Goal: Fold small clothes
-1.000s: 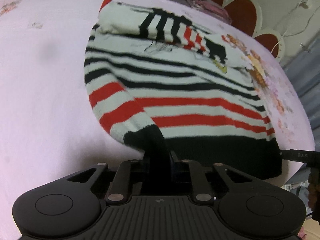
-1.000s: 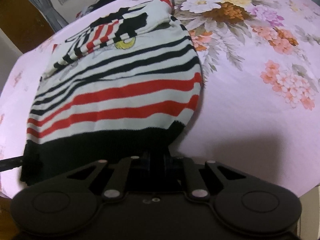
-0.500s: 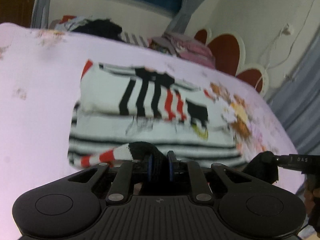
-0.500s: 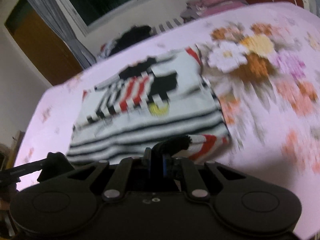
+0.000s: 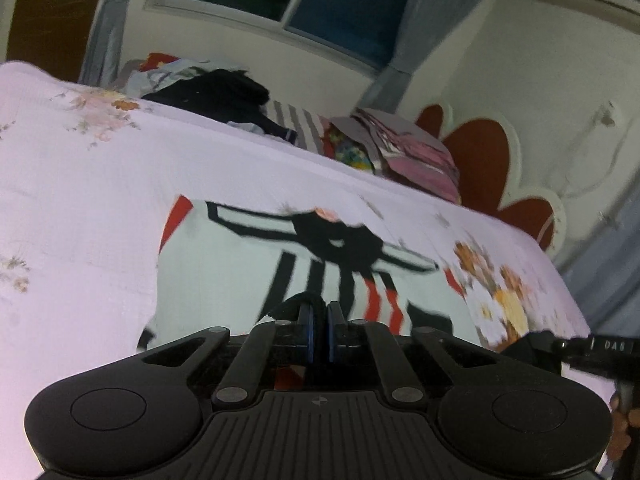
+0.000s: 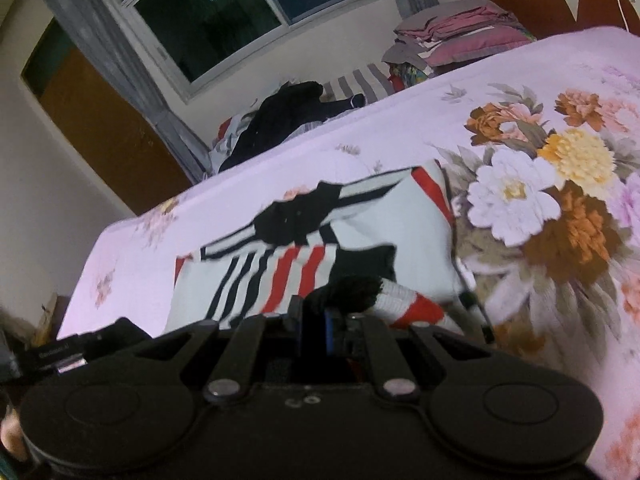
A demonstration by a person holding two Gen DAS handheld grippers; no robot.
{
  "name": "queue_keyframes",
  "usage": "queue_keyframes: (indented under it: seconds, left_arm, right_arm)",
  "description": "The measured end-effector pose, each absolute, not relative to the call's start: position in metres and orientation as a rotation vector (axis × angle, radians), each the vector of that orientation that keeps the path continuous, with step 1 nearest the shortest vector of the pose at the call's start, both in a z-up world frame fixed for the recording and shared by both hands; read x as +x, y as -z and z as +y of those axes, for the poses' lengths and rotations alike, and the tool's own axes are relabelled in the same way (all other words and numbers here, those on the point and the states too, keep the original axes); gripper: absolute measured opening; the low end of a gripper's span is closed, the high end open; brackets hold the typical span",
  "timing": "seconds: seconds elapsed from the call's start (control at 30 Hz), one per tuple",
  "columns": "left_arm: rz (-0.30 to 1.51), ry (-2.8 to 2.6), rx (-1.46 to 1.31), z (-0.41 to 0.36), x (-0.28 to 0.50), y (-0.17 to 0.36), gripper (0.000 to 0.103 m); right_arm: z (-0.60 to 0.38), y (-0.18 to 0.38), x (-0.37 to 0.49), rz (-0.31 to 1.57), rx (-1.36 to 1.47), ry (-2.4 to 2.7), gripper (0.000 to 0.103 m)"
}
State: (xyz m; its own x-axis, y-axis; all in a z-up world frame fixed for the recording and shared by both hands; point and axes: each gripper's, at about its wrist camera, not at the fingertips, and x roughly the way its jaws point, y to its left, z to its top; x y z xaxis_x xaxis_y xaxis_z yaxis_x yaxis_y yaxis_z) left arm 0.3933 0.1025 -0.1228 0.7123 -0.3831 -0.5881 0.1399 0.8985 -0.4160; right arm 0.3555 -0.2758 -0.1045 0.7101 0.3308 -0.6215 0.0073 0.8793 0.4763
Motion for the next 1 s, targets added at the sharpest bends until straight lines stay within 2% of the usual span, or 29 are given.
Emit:
queue_keyframes:
  seconds: [0.43, 0.73, 0.83, 1.0]
  left_arm:
    - [0.805, 0.094, -0.467, 0.106, 0.508, 0.163, 0.006]
    - [0.815, 0.003, -0.411, 0.104, 0.561, 0.176, 0.006]
    - [0.834, 0.028, -0.380, 0.106, 0.566, 0.174, 0.006]
    - [0.865, 0.090, -0.344, 0.114, 0.562, 0.173, 0.006]
  right_arm:
    - [-0.307, 0.156, 0.474, 0.838, 0.678, -0.089, 0.010]
    - [-0.324, 0.198, 0.522, 0.895, 0.840, -0.026, 0.011]
    - [-0.328, 0.197, 0.528, 0.872, 0.827, -0.017, 0.024]
    - [-0.329, 0.178, 0.534, 0.831, 0.699, -0.060, 0.035]
